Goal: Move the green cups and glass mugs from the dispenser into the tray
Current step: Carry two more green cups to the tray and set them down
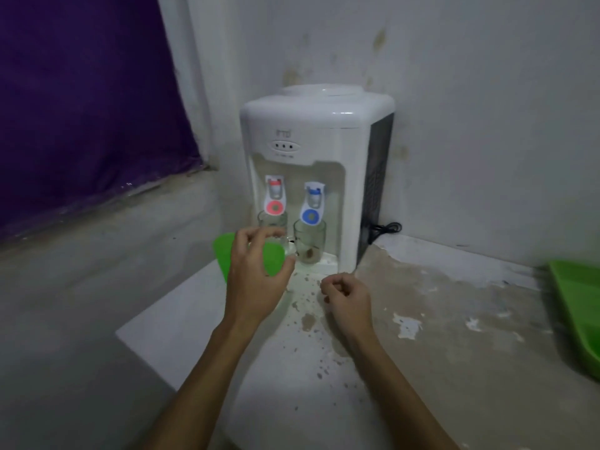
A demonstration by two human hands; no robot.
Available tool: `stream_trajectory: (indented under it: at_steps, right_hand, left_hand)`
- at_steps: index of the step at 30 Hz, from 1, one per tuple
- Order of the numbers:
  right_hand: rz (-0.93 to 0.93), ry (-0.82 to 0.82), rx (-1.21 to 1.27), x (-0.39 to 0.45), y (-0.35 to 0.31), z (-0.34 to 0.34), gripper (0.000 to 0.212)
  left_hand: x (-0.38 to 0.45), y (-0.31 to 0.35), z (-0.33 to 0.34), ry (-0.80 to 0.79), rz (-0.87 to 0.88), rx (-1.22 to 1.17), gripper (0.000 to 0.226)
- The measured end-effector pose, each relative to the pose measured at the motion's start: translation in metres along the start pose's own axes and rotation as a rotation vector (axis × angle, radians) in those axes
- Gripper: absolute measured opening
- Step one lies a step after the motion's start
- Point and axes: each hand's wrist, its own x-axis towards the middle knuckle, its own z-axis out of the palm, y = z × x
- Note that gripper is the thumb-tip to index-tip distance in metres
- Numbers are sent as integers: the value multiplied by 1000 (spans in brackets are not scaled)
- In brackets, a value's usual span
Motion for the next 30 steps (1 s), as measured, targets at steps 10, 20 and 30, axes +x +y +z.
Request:
stream_trajectory:
  at_steps: [10,20,30]
  right_hand:
    - [-55,76,-62,0,10,15,14]
    - [-50,48,-72,-2,11,14,17]
    - [-80,41,-91,-6,7,11,16]
  left_hand:
    - [-3,-38,18,-27,-196,-53,94]
    - [-1,-46,13,-64,-152,338,70]
    - [-1,-47,19,-151,-71,433,63]
